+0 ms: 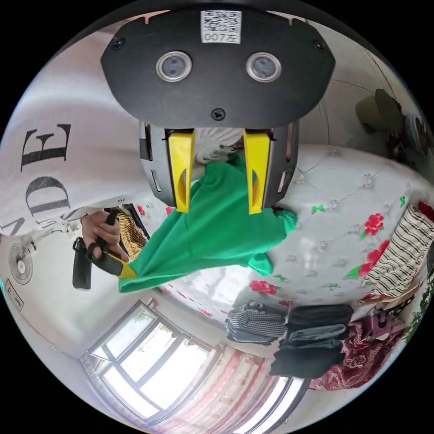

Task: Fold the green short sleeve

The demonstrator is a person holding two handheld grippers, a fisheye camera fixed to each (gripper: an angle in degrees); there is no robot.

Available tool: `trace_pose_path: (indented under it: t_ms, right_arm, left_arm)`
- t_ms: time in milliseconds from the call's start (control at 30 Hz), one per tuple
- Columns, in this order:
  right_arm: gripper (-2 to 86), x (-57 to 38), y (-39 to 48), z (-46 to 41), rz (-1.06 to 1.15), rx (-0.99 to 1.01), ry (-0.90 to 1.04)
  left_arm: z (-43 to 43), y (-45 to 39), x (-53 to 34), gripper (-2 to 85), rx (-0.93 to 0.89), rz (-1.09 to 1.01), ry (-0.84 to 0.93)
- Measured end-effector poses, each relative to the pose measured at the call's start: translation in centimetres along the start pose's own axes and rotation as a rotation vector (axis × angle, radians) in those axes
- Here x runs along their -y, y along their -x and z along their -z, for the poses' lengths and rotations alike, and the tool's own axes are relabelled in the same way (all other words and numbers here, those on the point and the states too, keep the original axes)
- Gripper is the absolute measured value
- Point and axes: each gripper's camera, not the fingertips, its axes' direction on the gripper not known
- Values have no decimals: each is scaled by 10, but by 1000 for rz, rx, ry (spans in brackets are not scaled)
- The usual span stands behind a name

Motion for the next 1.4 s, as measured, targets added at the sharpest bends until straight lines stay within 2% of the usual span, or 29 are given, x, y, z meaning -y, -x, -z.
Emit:
trace_pose_path:
  t_ms: [67, 133, 200, 267, 433, 567, 667, 833, 933, 1000, 1033, 1100, 1167, 1233, 1400]
  right_arm:
    - [0, 14, 19, -24, 94, 109, 64]
    - [1, 22, 34, -43, 172, 163, 142]
    - [5, 30, 43, -52, 234, 142, 207]
    - [12, 43, 36, -40, 283, 100, 189]
    - [25, 70, -51, -36, 102, 64, 139]
    - [38, 74, -142, -85, -138, -15, 239]
    - [52, 67, -179, -137, -194, -141, 366]
    - [70, 66, -175, -226, -123, -152, 549]
    - [54, 75, -168, -267, -167, -82, 603]
    - [32, 75, -165, -288, -210, -113, 685]
    - [20, 79, -161, -286, -223, -154, 665]
    - [9, 95, -154, -252, -245, -179, 489]
    - [2, 119, -145, -170, -303, -185, 211]
    - [0, 136, -126, -96, -278, -233, 22]
    - [-2, 137, -23, 103, -126, -393, -426]
  left_arm:
    - [-34, -12, 9, 152, -19, -25, 54]
    - [-47, -21, 21, 85, 60, -51, 85]
    - [-39, -28, 28, 9, 119, -78, 11]
    - [-30, -30, 33, -3, 103, -134, 16]
    - [-20, -32, 15, -8, 73, -169, 28]
    - [-15, -34, 0, -9, 45, -133, 6]
    - [-11, -40, -10, -9, 32, -149, 7]
    - [-3, -44, -27, -9, 29, -128, 13]
    - [4, -45, -37, -9, 45, -111, 20]
    - [8, -45, -42, -9, 63, -112, 34]
    - [12, -45, -43, -8, 90, -114, 45]
    - [20, -42, -44, -8, 149, -117, 67]
    - [37, -33, -41, -8, 263, -108, 79]
    - [54, -22, -35, -9, 324, -90, 64]
    - [113, -24, 6, -9, 462, -168, -141]
